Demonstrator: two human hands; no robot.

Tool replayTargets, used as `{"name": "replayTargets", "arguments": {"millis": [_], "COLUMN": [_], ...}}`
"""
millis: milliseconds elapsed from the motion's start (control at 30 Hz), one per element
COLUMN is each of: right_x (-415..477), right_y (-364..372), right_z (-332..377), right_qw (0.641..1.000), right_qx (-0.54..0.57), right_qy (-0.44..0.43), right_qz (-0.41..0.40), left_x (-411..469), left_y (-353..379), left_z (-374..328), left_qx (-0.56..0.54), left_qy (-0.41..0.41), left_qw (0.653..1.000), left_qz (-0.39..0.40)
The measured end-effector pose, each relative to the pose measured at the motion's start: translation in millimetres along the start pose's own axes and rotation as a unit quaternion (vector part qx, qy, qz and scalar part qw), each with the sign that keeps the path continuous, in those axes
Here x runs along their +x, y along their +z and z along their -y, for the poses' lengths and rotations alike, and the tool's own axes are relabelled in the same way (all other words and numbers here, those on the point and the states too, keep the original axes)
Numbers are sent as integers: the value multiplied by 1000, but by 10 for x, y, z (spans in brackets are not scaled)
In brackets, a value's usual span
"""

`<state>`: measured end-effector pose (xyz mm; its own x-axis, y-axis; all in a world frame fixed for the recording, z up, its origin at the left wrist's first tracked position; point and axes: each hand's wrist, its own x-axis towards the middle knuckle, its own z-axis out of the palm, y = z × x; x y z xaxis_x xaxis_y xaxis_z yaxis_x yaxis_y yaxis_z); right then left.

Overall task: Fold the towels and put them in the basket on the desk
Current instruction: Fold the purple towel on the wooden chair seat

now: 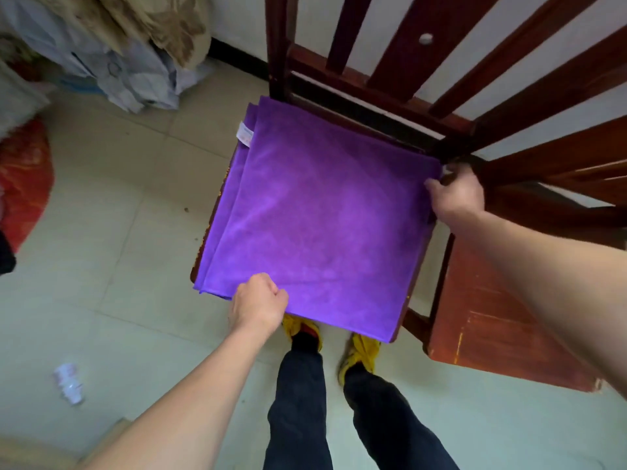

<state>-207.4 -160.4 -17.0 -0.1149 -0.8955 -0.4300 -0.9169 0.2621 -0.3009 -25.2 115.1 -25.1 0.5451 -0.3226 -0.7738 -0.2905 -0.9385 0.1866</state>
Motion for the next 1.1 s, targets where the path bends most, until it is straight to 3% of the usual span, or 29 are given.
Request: {"name": "replayTargets", "arguments": {"millis": [100, 200, 267, 333, 467, 700, 900, 1000, 1100], "right_x": [193, 277, 230, 126, 0, -89, -138, -256, -381], "right_y": [38, 81, 77, -19, -291, -613, -820, -978, -1161], "right_z": [151, 94, -86, -293, -799, -1383, -1517, -1508, -1374], "right_qw": [1000, 998, 994, 991, 976, 964, 937, 927, 922], "right_qx": [-1, 19, 70, 106, 188, 238, 308, 324, 337], "right_qy": [8, 45, 65, 68, 82, 70, 75, 81, 81], "right_qz": [18, 32, 47, 51, 65, 96, 148, 169, 172], "left_x": [-112, -319, -457, -556, -697, -1040, -1053, -1179, -1211], "left_y": [385, 737, 914, 1054, 1205, 1524, 1602, 1269, 826], "left_z": [-19, -74, -152, -226, -320, -551, -429, -485, -517], "left_qx": [-13, -156, -278, -363, -424, -461, -473, -506, -494], "left_qy": [-37, -120, -162, -179, -195, -201, -193, -192, -176], "left_qw": [993, 958, 919, 892, 874, 853, 859, 834, 837], "left_qz": [111, 209, 228, 202, 133, 137, -29, -103, -159]}}
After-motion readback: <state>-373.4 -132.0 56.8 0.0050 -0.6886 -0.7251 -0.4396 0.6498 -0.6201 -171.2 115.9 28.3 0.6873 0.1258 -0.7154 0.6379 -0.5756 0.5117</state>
